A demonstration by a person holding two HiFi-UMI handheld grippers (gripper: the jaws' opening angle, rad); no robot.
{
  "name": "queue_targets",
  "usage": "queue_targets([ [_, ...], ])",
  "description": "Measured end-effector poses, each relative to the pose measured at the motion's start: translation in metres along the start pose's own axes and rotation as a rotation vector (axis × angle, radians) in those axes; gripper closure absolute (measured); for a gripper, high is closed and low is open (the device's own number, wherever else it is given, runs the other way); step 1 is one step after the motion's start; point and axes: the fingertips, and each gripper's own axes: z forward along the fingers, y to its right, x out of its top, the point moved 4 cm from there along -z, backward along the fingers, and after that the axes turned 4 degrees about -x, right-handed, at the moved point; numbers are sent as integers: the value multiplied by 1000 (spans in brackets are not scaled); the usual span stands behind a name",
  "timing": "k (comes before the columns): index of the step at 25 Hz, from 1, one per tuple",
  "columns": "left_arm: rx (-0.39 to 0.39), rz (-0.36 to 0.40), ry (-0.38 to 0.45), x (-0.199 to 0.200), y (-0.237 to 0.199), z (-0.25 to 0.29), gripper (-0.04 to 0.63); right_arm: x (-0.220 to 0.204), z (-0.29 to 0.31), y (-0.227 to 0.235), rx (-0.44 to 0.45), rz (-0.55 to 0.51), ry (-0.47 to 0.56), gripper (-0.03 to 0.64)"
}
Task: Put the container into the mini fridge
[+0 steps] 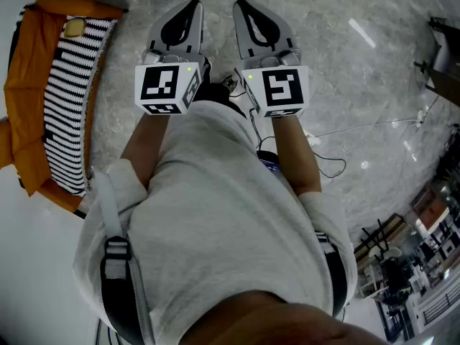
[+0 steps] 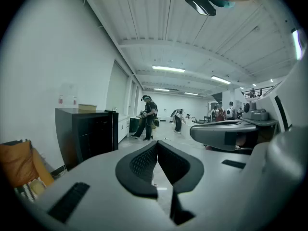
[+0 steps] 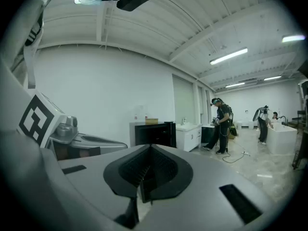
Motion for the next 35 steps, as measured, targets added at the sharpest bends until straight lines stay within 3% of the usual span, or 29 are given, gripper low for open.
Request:
queue_targets([
  [13, -8, 10, -32, 16, -109, 70, 583, 24, 145, -6, 96, -102, -81, 578],
  [18, -46, -31, -28, 31, -158, 71, 583, 44, 195, -34, 210, -223, -105, 578],
  [21, -14, -24, -21, 40, -192, 63, 583, 56, 219, -41, 272, -225, -121, 578],
  [27, 63, -23, -20, 52, -244, 53, 583, 70, 262, -41, 257, -161, -125, 578],
  [35, 142, -25, -12, 78, -291, 72, 583, 90, 327, -43, 328, -160, -92, 577],
])
